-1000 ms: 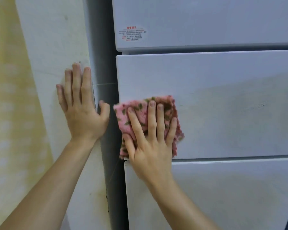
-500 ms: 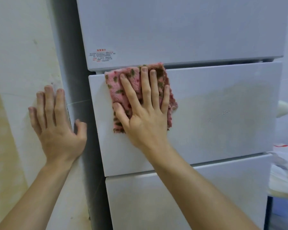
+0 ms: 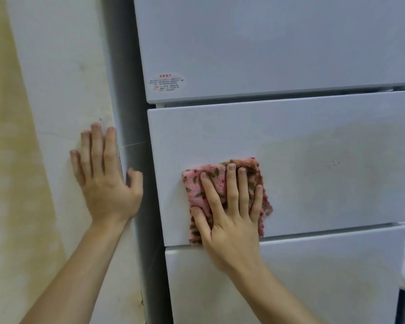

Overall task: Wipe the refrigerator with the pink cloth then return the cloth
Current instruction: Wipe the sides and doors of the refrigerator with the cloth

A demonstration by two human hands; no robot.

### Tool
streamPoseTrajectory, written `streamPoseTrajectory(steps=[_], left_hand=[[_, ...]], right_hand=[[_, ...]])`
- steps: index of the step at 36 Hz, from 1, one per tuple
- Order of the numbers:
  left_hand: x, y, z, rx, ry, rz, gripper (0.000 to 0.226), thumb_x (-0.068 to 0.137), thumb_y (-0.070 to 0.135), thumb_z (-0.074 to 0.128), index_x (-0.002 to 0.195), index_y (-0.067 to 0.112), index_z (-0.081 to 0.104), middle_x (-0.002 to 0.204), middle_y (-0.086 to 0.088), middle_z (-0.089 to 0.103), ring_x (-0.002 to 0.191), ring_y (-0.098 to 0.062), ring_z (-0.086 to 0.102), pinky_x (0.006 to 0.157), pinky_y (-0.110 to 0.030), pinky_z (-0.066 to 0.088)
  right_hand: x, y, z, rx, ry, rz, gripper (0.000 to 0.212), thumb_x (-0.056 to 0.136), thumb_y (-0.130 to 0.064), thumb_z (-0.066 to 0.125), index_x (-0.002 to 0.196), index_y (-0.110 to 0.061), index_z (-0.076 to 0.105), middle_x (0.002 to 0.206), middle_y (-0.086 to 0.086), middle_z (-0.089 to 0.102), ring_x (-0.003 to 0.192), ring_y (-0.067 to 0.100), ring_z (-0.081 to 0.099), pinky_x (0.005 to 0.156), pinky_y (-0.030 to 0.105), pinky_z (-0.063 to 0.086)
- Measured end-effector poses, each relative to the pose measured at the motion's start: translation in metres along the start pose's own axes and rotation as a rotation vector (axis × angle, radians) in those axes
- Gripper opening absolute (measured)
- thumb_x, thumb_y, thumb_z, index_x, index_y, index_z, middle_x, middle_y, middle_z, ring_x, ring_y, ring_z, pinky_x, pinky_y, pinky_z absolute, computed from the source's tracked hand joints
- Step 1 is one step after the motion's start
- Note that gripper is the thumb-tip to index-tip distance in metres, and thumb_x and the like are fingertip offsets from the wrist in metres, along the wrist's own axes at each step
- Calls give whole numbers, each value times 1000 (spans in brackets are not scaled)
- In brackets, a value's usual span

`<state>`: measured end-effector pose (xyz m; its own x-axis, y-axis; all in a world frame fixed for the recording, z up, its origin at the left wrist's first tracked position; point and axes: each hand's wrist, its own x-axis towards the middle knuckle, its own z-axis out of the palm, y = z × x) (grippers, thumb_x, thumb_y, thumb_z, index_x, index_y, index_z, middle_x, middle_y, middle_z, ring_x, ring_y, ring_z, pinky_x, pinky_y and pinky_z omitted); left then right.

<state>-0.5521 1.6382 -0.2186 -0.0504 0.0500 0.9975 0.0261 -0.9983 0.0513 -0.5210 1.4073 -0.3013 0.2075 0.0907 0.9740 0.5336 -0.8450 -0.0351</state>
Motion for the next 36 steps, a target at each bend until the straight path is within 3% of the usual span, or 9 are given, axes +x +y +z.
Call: streamPoseTrajectory(steps=[5,10,17,20,26,32,36], left_hand=[[-2,0,-3,14,-20,6,87,84,17,56,165,9,27,174,-14,21,162,-34,15,130,-62,10],[-2,-1,-4,13,-25,7,87,84,17,55,166,9,27,174,-14,21,162,-33,15,129,-62,11],[-2,0,-8,-22,-50,-1,85,85,18,55,165,8,28,174,-15,21,162,-35,14,129,-63,9],[-6,6,-9,-52,-83,93,76,91,21,52,164,10,32,173,-14,23,161,-37,16,128,-65,10],[-16,47,-8,-169,-119,108,64,99,30,40,161,13,40,172,-13,27,160,-30,23,128,-65,8],[-19,64,-3,-194,-125,75,65,99,28,45,160,8,39,172,-14,26,161,-25,23,130,-60,3],[-20,75,-1,-272,-135,48,69,98,29,51,161,6,34,173,-14,20,161,-25,21,130,-55,16]], right_hand=[[59,1,-10,17,39,13,67,108,-59,35,168,-32,20,176,13,5,164,32,1,130,61,3],[103,-2,-14,-18,129,74,64,109,-56,35,167,-31,25,175,14,13,163,33,8,129,62,6],[34,6,-5,-53,99,47,62,111,-52,36,166,-24,30,174,18,17,162,37,12,129,63,10],[-6,11,0,-56,50,37,62,110,-52,39,164,-23,34,173,19,18,161,39,14,129,63,10],[-8,15,-2,-50,-3,36,60,111,-58,28,165,-32,31,175,14,12,163,34,9,128,64,9],[43,20,-9,-82,85,-13,60,111,-60,29,165,-34,30,174,16,16,162,35,13,127,64,15],[100,18,-17,-52,153,27,62,108,-61,36,165,-36,31,174,15,18,162,34,14,127,65,13]])
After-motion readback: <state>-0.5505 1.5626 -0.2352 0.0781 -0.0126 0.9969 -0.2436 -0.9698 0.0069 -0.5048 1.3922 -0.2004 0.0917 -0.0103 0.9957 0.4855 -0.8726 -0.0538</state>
